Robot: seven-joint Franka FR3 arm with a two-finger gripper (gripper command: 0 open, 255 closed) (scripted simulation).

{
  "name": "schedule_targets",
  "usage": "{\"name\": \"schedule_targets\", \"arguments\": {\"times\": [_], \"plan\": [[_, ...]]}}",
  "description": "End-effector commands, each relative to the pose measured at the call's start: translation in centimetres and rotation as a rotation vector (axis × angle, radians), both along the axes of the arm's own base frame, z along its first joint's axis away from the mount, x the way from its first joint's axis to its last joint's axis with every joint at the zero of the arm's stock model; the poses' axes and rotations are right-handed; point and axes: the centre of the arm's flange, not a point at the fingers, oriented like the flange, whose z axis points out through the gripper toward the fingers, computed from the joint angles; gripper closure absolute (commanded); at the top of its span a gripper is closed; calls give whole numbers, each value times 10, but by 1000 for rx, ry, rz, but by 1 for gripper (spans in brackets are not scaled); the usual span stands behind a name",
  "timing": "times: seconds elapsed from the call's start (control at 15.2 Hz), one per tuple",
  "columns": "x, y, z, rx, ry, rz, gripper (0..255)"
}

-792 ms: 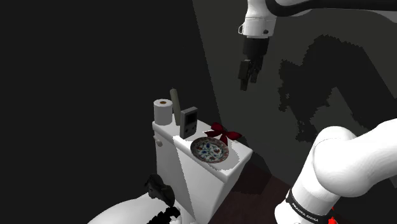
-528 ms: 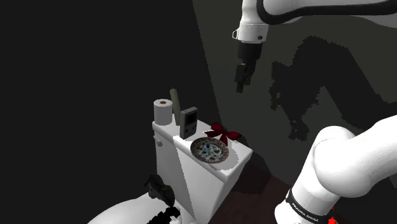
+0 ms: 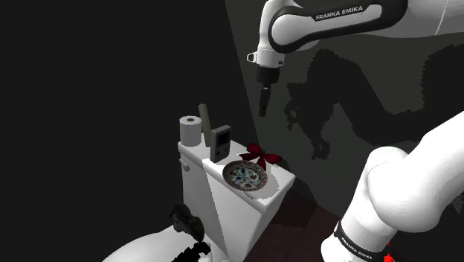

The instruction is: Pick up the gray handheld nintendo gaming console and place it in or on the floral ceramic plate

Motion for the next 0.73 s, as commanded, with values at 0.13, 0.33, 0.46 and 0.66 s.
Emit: {"name": "schedule_targets", "arguments": {"times": [0.13,0.33,0.46,0.66], "plan": [[44,-2,-27,21,3,181,0],[76,2,-49,37,7,312,0],[97,7,-64,48,10,399,0],[128,18,-86,64,14,530,0]]}}
